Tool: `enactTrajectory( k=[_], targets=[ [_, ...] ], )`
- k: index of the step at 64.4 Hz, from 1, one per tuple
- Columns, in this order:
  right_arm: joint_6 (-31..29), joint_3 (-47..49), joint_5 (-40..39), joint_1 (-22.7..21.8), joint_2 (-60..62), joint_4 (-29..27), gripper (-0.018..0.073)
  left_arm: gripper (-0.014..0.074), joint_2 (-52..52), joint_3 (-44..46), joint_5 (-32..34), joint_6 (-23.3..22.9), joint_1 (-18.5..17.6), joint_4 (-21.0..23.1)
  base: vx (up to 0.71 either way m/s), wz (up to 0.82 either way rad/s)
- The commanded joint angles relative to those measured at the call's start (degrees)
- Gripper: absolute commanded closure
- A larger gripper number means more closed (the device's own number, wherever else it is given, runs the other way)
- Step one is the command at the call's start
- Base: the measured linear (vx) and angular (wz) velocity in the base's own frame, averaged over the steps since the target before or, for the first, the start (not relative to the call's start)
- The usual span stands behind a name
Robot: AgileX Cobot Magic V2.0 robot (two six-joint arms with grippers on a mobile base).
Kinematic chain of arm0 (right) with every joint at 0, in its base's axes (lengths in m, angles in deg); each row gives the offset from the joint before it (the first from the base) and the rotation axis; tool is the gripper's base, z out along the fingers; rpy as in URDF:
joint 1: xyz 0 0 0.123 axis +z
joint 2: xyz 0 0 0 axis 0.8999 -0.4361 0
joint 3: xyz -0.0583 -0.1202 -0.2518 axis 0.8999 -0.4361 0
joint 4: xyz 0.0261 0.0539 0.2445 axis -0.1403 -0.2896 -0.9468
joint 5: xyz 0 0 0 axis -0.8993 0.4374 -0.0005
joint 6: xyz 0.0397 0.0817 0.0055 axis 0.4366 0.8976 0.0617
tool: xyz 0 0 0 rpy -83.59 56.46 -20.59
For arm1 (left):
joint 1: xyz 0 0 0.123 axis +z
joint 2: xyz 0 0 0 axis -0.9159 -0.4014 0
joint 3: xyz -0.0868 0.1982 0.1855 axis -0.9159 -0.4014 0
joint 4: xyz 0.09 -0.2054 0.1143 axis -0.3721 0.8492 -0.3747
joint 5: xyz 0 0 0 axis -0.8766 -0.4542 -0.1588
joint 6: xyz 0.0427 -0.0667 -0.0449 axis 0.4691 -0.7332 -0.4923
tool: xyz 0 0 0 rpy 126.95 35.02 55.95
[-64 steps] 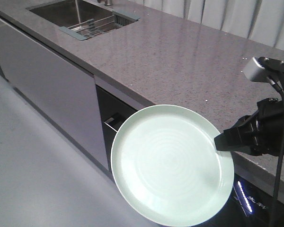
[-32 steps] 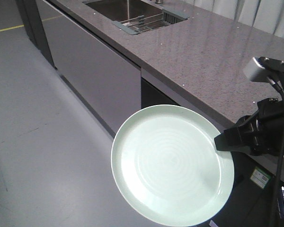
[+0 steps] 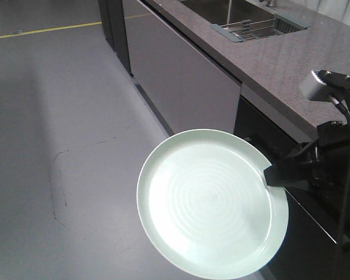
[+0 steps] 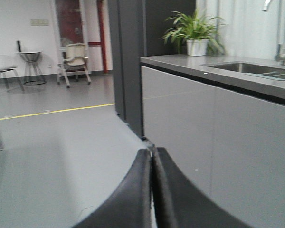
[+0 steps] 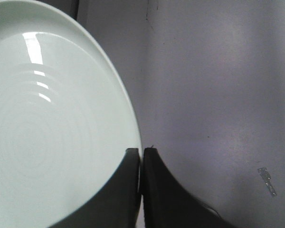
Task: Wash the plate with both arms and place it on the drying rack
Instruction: 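Drive the base along the counter carrying the plate in the right gripper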
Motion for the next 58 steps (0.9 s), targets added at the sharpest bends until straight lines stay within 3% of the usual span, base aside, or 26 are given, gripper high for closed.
enactTrajectory(
  k=[1, 58],
  targets=[
    [-0.58, 1.44, -1.71, 0.03, 1.18, -2.44, 0.0564, 0.0603, 0.83, 1.82, 4.27, -0.20, -0.10, 0.53, -0.04, 0.42],
    [-0.58, 1.44, -1.71, 0.03, 1.18, -2.44, 0.0564, 0.0603, 0.83, 1.82, 4.27, -0.20, -0.10, 0.53, 0.02, 0.29]
  ],
)
